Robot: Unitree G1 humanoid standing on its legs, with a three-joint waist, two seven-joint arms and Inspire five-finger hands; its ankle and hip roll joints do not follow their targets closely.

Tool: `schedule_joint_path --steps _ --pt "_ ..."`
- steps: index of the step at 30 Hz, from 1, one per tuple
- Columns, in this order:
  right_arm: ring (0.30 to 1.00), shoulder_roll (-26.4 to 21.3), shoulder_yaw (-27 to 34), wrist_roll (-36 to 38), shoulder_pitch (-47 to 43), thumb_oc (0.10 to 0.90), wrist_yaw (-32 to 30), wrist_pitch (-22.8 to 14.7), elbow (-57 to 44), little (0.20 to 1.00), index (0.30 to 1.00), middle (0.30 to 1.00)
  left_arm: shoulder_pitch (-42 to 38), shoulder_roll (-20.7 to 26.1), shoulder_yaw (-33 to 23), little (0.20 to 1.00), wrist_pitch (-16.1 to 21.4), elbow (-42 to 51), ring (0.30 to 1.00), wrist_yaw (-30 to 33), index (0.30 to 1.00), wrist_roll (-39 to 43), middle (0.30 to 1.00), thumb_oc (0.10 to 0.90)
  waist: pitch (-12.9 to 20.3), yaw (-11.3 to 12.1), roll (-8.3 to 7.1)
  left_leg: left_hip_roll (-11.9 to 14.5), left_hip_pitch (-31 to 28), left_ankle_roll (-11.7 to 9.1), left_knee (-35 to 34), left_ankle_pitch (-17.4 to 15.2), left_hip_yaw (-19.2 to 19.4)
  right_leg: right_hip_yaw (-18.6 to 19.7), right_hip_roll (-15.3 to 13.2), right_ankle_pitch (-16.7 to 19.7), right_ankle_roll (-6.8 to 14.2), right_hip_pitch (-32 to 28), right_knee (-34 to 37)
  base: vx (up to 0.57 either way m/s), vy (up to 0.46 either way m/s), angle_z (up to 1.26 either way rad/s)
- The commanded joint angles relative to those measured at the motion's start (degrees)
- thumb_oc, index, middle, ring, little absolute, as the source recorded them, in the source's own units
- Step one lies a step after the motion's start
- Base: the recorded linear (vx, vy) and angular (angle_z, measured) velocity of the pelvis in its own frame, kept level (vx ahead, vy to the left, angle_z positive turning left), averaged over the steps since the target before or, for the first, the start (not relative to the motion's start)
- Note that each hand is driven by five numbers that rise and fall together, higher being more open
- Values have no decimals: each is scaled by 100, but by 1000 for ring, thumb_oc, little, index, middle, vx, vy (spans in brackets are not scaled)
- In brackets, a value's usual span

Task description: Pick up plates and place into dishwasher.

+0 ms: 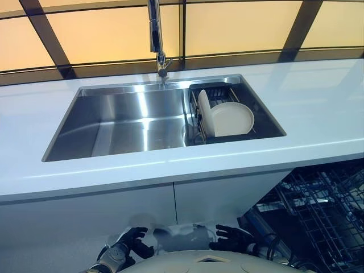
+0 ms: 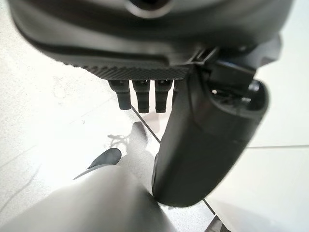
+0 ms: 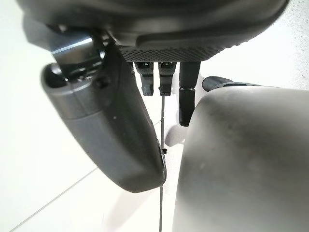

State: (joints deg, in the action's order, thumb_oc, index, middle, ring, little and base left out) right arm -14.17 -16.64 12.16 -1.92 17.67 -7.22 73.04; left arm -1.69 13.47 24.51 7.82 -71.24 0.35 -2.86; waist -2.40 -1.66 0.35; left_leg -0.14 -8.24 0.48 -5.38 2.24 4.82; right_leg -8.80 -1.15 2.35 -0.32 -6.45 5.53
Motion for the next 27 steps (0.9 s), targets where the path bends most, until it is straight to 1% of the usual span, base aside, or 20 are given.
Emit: schedule_joint_path --steps 1,3,6,15,18,21,22,23,24,25,26,27 --pt "900 181 -279 -130 -151 800 150 -10 372 900 900 900 -208 -198 216 900 207 -283 900 -32 900 -152 900 800 -145 11 26 -129 63 120 38 -350 -277 73 66 -253 226 -82 -120 0 0 0" --pt "900 179 -288 -128 -150 800 127 -3 362 900 900 900 -210 -195 198 900 201 -280 900 -79 900 -75 900 800 -151 9 27 -128 65 121 38 -349 -274 75 66 -255 225 -77 -124 0 0 0" --pt "900 169 -268 -150 -155 800 99 -1 353 900 900 900 -206 -204 192 900 90 -283 900 -134 900 -88 900 800 -162 7 25 -132 74 124 38 -345 -276 82 68 -254 224 -66 -130 0 0 0" --pt "900 172 -278 -192 -160 800 96 -30 345 900 900 900 -198 -202 163 900 83 -319 900 -114 900 -122 900 800 -150 10 15 -128 58 123 38 -359 -265 76 67 -249 227 -86 -111 0 0 0" --pt "900 180 -297 -181 -174 800 101 14 308 900 900 900 -207 -204 217 900 146 -287 900 -291 900 -135 900 800 -149 3 14 -128 59 123 38 -359 -268 89 68 -252 227 -80 -119 0 0 0" --pt "900 170 -333 -175 -189 800 110 77 271 900 900 900 -254 -188 261 900 322 -200 900 -708 900 -144 900 800 -148 -19 31 -124 62 120 38 -363 -254 117 72 -246 234 -68 -118 0 0 0" --pt "900 142 -349 -187 -205 800 145 96 261 900 900 900 -306 -160 375 900 411 -111 900 -872 900 -341 900 800 -157 -33 47 -118 63 115 38 -369 -243 127 72 -248 239 -65 -118 0 0 0" --pt "900 94 -367 -227 -231 800 166 119 239 900 900 900 -389 -82 603 900 600 59 900 -974 900 -644 900 800 -173 -61 75 -109 71 109 38 -368 -223 146 76 -248 248 -51 -125 0 0 0" --pt "900 86 -370 -230 -236 800 170 127 235 900 900 900 -400 -68 636 900 609 85 900 -997 900 -665 900 800 -174 -65 80 -108 70 108 38 -369 -220 151 78 -249 250 -49 -128 0 0 0" --pt "900 27 -402 -248 -277 800 203 190 197 900 900 900 -503 47 872 900 844 309 900 -1170 900 -599 900 800 -184 -102 117 -102 67 105 38 -371 -203 183 85 -249 261 -33 -143 -14 30 -3" --pt "900 -14 -432 -241 -291 800 218 230 159 900 900 900 -565 117 992 900 1081 561 900 -1283 900 -553 900 800 -193 -122 144 -101 66 107 38 -375 -191 201 86 -250 268 -27 -145 -21 39 -3" --pt "900 -48 -449 -231 -285 800 224 256 118 900 900 900 -611 209 1072 900 1114 927 900 -1493 900 -488 900 800 -198 -131 167 -99 70 109 38 -376 -188 207 84 -251 275 -18 -150 -23 33 -3"
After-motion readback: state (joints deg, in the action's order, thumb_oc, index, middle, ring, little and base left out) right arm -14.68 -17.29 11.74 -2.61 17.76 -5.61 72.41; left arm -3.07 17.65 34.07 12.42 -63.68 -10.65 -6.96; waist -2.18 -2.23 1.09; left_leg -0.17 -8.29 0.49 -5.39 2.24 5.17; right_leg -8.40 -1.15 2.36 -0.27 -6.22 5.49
